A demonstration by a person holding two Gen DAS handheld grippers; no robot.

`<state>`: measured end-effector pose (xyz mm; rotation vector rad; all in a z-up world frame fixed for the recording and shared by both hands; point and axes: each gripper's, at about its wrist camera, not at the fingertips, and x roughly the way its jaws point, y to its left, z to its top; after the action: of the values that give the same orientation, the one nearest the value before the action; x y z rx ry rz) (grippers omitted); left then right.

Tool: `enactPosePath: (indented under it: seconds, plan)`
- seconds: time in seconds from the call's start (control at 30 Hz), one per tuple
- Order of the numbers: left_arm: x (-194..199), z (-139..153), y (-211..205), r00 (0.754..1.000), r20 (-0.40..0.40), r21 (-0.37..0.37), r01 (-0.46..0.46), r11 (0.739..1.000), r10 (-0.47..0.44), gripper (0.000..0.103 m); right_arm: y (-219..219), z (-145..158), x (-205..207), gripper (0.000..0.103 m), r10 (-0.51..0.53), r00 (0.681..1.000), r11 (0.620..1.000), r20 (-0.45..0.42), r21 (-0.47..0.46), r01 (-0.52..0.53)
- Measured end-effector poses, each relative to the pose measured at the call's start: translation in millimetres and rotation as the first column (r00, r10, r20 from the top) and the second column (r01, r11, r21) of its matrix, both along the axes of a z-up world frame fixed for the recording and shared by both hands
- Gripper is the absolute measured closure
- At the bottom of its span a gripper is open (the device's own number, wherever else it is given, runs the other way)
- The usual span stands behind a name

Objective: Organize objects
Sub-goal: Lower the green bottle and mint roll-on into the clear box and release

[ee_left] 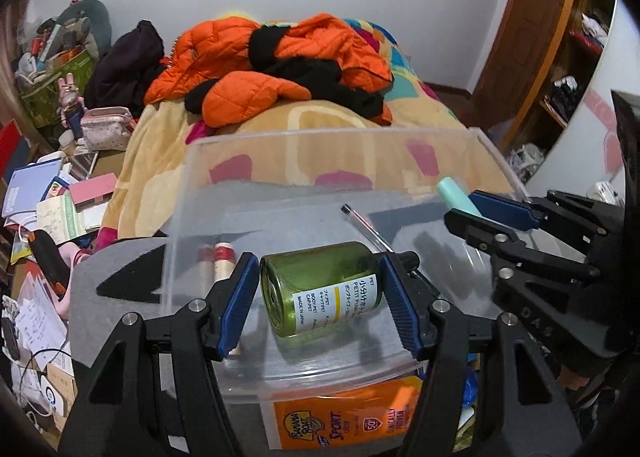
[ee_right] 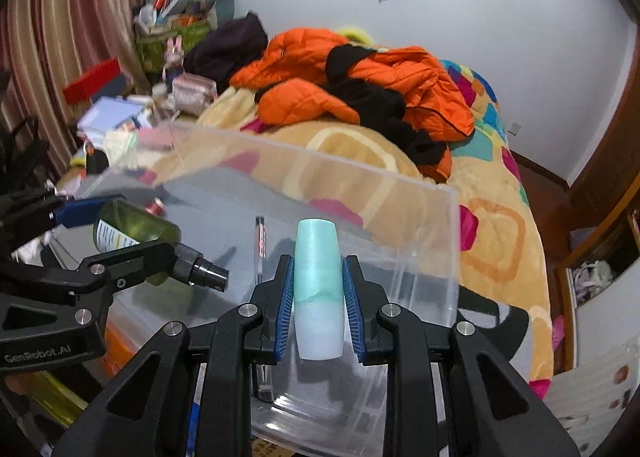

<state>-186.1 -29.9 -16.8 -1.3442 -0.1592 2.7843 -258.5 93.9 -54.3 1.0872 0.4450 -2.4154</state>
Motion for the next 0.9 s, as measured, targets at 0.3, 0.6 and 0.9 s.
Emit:
enactPosePath:
  seconds: [0.3, 0.6, 0.9]
  plan:
    - [-9, -12, 10, 0.999, 0.036, -0.057, 0.012, 0.998, -0.010, 0.041, -6, -10, -6, 0.081, 0.013, 0.999, 0.998, 0.038, 0.066, -0.016]
    - [-9, -14, 10, 0.998, 0.056, -0.035, 0.029, 0.999, -0.027, 0.041, -7, -9, -5, 0.081, 0.003, 0.999, 0.998, 0.039, 0.062, -0.006]
    - [9, 3, 9, 0.999, 0.010, -0.036, 0.035, 0.999, -0.034, 0.041, 1, 9, 14, 0.060, 0.004, 1.000, 1.000, -0.014, 0.017, -0.003]
